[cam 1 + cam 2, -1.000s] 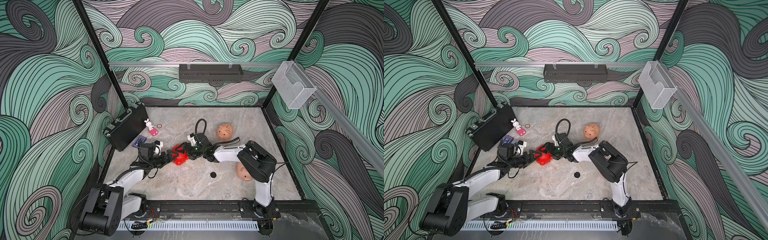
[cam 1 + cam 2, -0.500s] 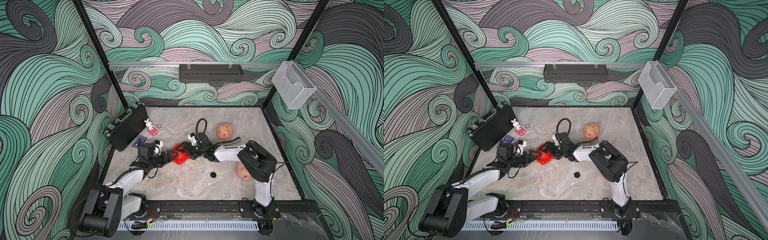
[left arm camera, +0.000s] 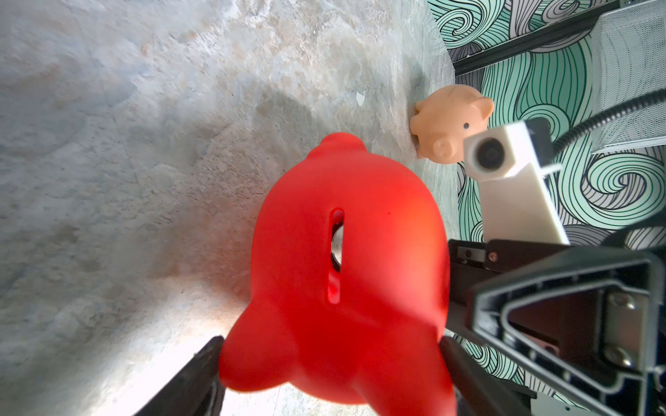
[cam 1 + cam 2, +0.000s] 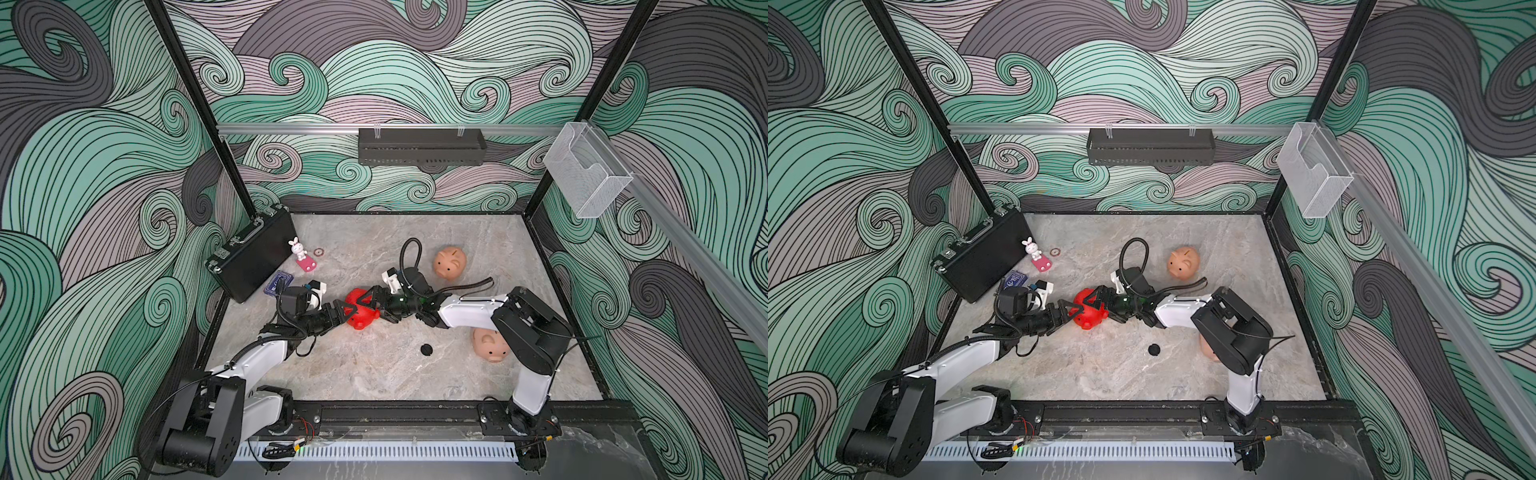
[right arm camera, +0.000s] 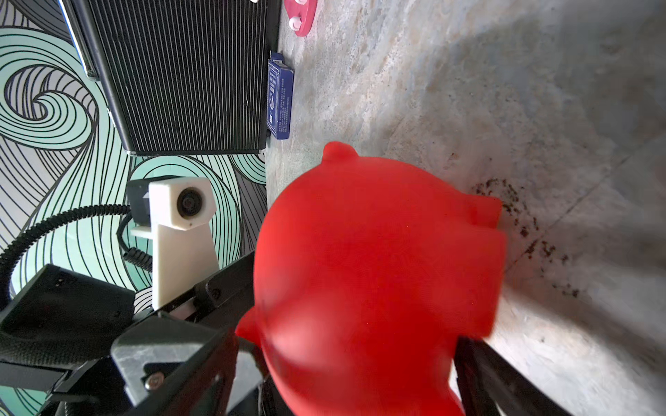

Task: Open piggy banks
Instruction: Adjust the piggy bank at the center of the board.

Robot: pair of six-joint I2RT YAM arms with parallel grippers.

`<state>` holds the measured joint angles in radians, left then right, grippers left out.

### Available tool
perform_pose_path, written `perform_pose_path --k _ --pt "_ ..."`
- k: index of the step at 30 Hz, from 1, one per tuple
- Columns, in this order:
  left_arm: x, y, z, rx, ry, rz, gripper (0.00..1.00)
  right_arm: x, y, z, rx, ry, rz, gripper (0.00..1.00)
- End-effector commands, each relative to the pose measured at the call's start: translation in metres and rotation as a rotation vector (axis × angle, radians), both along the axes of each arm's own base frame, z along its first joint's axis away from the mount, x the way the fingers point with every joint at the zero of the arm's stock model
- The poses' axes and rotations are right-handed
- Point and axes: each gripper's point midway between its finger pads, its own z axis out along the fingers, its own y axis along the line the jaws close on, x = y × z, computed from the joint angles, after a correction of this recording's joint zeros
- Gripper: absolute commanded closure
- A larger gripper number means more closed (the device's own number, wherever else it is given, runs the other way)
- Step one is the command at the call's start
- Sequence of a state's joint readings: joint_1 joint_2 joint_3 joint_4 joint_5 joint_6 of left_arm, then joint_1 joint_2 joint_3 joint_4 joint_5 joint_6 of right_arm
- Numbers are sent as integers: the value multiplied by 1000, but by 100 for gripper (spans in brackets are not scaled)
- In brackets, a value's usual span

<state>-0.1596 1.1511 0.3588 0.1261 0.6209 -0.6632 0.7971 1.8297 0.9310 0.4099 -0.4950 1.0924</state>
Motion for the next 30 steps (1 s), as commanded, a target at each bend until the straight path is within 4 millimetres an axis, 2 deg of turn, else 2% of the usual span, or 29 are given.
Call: perform_pose_path --k 1,13,20,30 --pt "-4 13 -14 81 49 54 16 1 -12 19 -10 -76 -3 8" --pt "-12 20 -10 142 73 80 17 -11 -81 43 -284 -305 -36 7" --pt "-13 23 1 233 76 97 19 -22 -121 48 -422 -381 -57 7" --pt "-15 21 17 501 87 60 19 -34 -151 45 -508 -411 -73 7"
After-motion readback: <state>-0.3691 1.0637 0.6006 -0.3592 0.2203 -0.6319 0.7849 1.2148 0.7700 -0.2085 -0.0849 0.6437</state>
